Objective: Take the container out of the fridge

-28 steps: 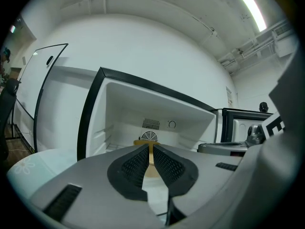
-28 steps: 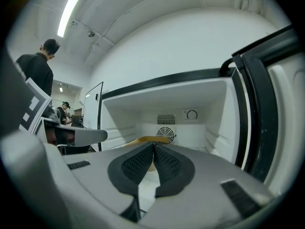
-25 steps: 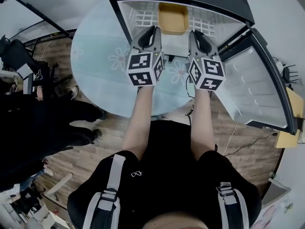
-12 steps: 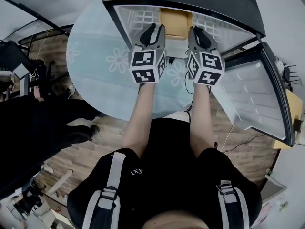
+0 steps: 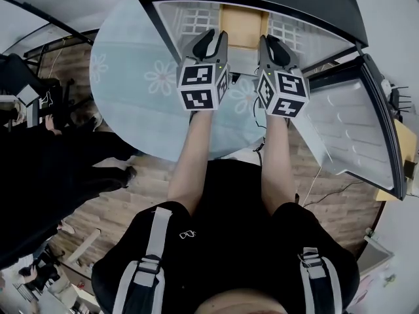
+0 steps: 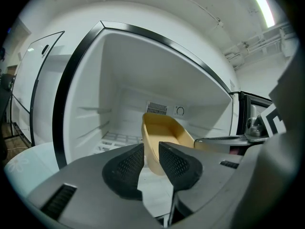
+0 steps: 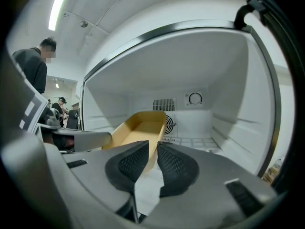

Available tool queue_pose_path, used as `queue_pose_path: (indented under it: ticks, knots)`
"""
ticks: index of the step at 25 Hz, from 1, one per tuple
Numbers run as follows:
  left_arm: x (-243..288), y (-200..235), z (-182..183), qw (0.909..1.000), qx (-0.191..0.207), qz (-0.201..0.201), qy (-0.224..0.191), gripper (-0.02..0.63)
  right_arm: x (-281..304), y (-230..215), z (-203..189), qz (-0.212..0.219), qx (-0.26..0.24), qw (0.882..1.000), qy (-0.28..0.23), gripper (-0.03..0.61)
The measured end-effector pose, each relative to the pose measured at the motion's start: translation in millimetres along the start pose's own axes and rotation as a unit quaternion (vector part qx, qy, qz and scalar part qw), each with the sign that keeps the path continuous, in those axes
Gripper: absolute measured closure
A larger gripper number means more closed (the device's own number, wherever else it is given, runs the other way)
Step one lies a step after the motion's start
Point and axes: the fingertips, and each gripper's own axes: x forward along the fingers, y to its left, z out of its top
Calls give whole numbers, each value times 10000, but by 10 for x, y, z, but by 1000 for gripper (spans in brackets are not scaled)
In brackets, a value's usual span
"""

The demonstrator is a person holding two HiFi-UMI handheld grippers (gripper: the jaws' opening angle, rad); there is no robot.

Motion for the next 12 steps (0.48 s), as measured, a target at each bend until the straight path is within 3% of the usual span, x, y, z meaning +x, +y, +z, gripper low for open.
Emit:
queue_pose_path:
  ticks: [6, 8, 12]
  knots:
    - [41, -86, -352, 9972, -159, -119, 723, 523, -49, 14, -185, 16, 104, 9997, 233, 518]
    - [34, -110, -374, 9972, -197, -145, 712, 570, -46, 14, -300, 29, 202, 9990, 399, 518]
    - [11, -174, -306, 9980, -117, -229, 572, 574, -99, -22, -313, 61, 331, 9987, 383, 538]
